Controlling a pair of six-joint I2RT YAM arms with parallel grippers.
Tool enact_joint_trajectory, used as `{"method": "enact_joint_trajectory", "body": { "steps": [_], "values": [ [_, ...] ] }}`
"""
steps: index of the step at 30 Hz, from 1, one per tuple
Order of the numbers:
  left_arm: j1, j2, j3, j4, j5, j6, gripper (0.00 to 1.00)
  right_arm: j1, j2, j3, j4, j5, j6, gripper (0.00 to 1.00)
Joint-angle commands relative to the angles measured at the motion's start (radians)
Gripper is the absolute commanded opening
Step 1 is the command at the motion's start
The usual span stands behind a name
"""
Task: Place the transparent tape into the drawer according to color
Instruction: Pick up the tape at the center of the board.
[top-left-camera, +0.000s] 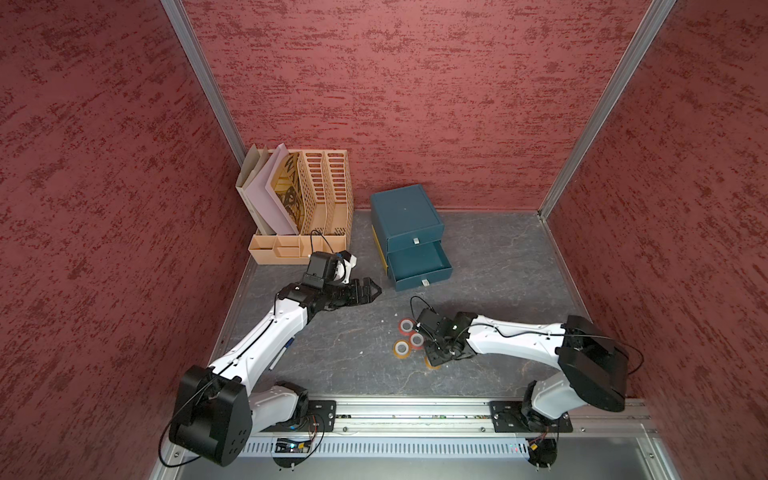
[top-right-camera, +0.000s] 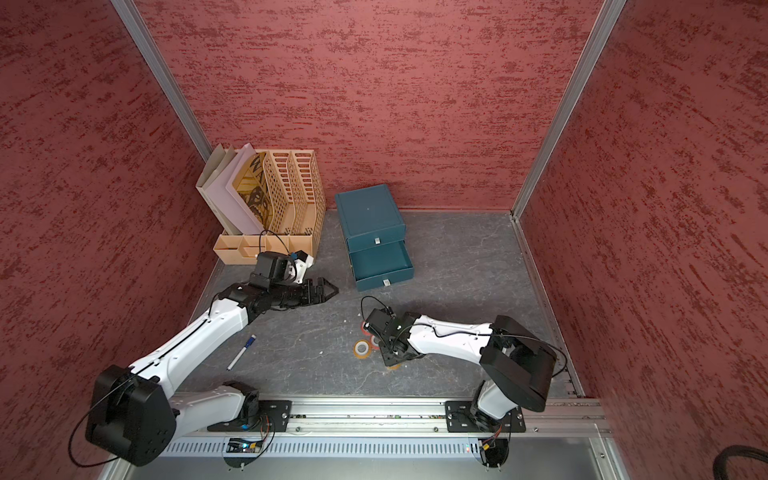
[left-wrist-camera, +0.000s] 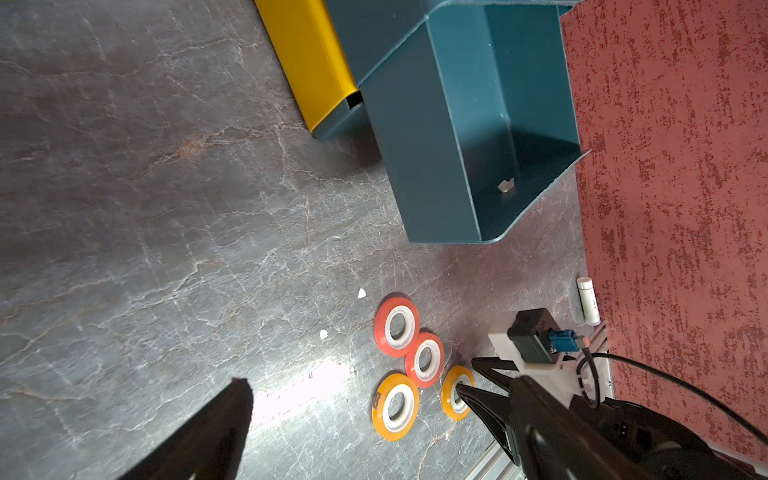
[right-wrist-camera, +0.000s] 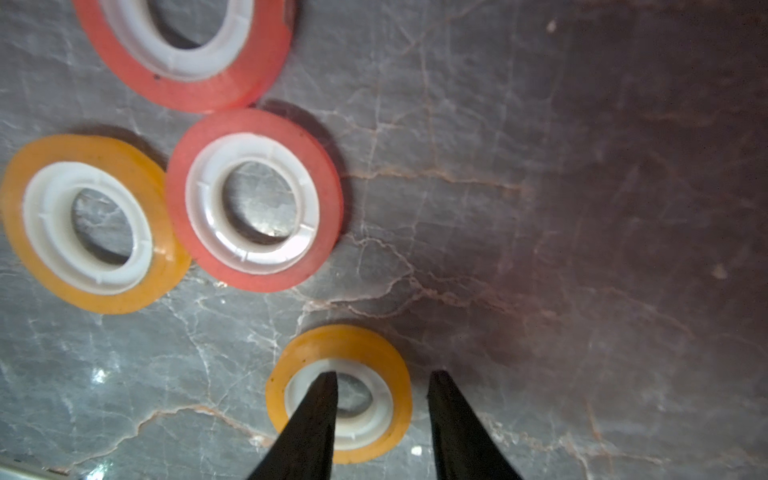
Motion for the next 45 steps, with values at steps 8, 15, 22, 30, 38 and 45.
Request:
{"method": "enact_joint_trajectory", "body": {
  "steps": [8,15,22,30,38,45],
  "values": [
    [0.008,-0.025,0.032,-0.007,-0.006,0.024,1.00,0.008,-0.025,-0.023,-0.010,-0.011,0.013,0.42],
    [0.008,-0.030,0.033,-0.016,-0.008,0.027,1.00,0.008,-0.002,-0.039,-0.008,-0.017,0.021,0.40],
    [0.009,-0.032,0.028,-0.014,-0.008,0.026,1.00,0.008,0.065,-0.019,-0.007,-0.032,0.012,0.33],
    [0.011,-0.031,0.022,-0.016,-0.003,0.031,1.00,0.008,0.067,-0.009,-0.048,-0.020,0.018,0.04],
    [0.008,-0.029,-0.003,-0.003,0.007,0.028,1.00,0.007,-0.023,-0.010,-0.061,-0.001,0.042,0.00],
    [0.002,-0.041,-0.026,0.012,0.023,0.022,1.00,-0.002,-0.153,0.054,-0.140,0.053,0.055,0.00]
  ]
}}
